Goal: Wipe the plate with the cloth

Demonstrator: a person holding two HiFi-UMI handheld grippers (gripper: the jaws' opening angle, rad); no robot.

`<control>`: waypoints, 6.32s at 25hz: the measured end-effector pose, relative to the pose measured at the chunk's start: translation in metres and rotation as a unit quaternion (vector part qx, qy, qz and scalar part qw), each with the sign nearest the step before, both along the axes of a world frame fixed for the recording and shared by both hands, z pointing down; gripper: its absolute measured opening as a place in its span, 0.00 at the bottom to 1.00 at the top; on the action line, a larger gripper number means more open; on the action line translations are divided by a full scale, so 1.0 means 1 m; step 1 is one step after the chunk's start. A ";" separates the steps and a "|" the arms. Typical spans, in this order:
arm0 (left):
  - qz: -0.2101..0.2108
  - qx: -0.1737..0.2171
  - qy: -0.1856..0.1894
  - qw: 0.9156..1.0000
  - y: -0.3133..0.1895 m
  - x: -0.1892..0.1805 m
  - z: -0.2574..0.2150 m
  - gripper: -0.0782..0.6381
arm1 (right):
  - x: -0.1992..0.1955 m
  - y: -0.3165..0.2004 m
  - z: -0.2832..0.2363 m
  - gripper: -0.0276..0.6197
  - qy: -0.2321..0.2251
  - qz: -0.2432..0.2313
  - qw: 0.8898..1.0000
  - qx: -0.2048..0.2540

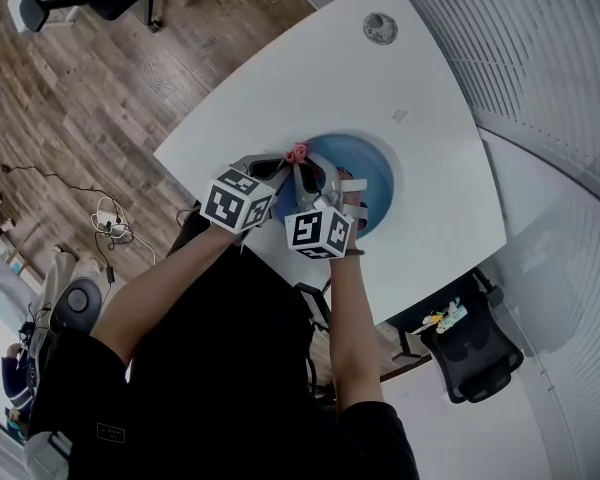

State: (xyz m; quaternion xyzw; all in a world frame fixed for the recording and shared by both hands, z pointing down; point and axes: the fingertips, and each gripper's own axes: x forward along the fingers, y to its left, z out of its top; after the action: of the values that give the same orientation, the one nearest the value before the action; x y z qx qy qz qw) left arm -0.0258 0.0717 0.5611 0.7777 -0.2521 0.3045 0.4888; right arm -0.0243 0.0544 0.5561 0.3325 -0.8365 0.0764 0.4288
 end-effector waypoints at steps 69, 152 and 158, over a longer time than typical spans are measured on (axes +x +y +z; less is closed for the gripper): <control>-0.065 0.016 0.007 0.998 0.002 -0.001 -0.002 0.13 | 0.170 0.050 0.007 0.06 0.449 -0.253 0.856 0.022; -0.033 -0.014 0.014 0.999 0.000 0.000 0.001 0.13 | 0.016 0.028 0.009 0.06 0.201 -0.111 0.971 -0.065; -0.033 -0.017 0.015 0.999 -0.002 0.000 0.001 0.13 | 0.049 -0.012 0.010 0.06 0.237 -0.065 0.968 -0.043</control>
State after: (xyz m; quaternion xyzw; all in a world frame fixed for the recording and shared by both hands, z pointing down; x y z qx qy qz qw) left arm -0.0260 0.0700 0.5619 0.7649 -0.2651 0.2806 0.5157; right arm 0.0249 0.0421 0.5658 0.2673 -0.7270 0.0033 0.6324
